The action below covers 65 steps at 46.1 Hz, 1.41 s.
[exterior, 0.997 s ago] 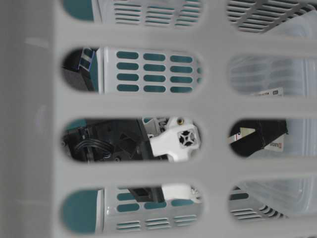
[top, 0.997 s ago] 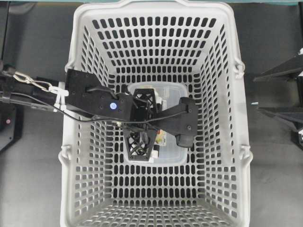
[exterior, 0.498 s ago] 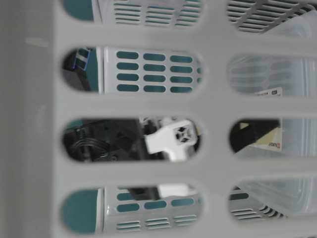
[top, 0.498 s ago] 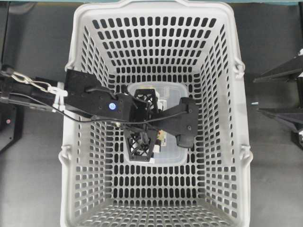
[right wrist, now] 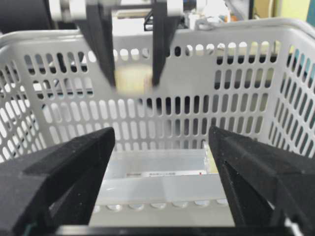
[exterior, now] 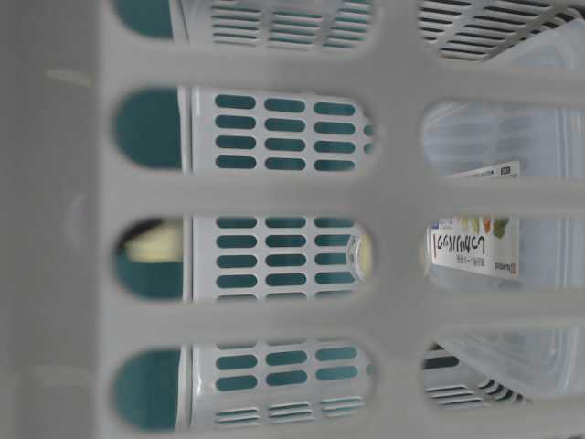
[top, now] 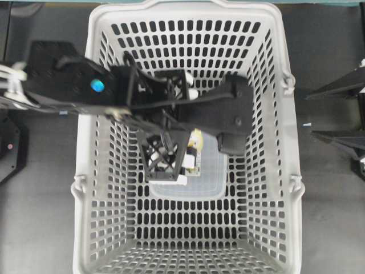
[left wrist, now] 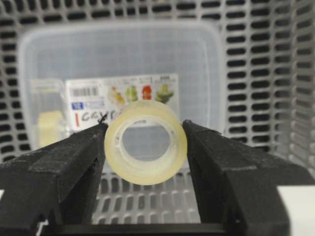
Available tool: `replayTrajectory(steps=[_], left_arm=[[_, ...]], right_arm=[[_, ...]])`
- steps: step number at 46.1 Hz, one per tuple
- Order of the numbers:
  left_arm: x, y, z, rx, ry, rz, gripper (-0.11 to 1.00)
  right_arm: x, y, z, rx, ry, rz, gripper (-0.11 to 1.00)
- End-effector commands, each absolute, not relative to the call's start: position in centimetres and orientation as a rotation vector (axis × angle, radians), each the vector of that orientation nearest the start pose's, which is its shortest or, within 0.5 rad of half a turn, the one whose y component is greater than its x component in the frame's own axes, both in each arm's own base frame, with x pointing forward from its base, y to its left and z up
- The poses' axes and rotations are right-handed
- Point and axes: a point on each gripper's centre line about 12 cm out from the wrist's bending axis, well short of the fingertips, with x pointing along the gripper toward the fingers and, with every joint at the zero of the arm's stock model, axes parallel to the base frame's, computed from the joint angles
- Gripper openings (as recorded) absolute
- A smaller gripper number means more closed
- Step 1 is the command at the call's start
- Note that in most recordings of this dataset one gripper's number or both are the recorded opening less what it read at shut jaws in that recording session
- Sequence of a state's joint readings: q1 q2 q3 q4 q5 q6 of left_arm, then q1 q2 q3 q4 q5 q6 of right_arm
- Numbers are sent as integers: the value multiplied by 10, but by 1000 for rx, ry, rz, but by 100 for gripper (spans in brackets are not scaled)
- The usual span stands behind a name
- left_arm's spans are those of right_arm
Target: Pick up the cellophane tape from the shopping basket with the left arm.
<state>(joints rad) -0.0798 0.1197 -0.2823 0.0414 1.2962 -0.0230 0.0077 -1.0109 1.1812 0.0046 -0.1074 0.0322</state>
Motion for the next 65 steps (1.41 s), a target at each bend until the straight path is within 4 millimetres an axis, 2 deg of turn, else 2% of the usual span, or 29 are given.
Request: replayTrajectory(steps=[1, 5, 20, 65], left_arm=[[431, -31, 404, 52, 1059, -27, 51], [433, -30, 408, 52, 1064, -25, 51], [440, -29, 400, 51, 1084, -21, 51], [437, -27, 398, 48, 1107, -16, 51]], right_arm=[[193, 2, 284, 41, 51, 7, 75], [193, 1, 283, 41, 51, 6, 75], [193, 1, 282, 49, 54, 5, 75], [193, 1, 283, 49, 49, 5, 75]])
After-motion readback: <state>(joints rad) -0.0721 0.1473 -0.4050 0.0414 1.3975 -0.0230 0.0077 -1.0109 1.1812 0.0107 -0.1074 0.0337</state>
